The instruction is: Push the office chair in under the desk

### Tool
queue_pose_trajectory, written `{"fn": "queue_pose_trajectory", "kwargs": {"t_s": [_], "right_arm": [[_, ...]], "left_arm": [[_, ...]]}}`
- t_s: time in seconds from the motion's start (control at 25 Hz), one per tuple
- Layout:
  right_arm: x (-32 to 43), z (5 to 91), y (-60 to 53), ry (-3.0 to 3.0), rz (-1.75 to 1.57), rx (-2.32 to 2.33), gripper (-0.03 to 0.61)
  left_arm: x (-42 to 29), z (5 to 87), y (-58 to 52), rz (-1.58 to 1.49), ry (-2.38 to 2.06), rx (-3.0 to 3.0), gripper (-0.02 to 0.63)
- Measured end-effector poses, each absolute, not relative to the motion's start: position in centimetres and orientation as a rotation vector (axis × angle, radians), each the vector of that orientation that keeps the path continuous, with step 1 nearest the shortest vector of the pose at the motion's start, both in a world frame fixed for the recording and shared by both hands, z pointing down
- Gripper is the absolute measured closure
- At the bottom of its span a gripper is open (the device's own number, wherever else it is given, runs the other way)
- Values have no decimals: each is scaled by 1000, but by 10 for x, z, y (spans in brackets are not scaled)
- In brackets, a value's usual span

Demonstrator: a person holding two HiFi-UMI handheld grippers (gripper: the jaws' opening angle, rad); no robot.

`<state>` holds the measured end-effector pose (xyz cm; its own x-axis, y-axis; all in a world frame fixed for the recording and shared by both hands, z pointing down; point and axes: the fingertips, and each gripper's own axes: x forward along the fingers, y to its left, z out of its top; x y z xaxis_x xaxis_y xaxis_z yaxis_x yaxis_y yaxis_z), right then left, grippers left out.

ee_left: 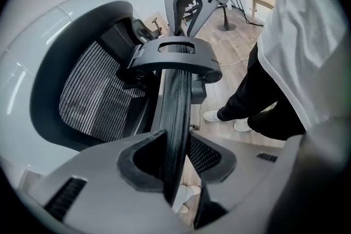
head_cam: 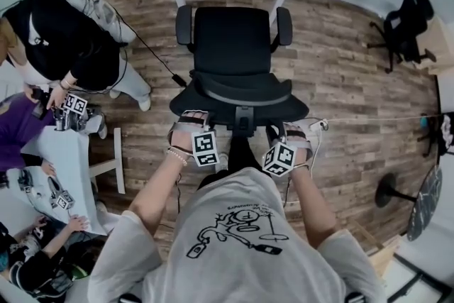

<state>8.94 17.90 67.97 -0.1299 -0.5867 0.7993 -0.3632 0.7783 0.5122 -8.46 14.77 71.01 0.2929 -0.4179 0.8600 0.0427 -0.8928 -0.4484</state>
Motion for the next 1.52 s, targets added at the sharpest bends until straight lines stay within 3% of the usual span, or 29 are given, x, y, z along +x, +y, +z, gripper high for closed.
{"fn": "queue_pose_trajectory", "kwargs": {"t_s": [1.52], "right_arm": [[126,679,-31,-1843,-251,690,463]], "left_arm": [[-52,713,-49,-1763,437,-2187,495]]}}
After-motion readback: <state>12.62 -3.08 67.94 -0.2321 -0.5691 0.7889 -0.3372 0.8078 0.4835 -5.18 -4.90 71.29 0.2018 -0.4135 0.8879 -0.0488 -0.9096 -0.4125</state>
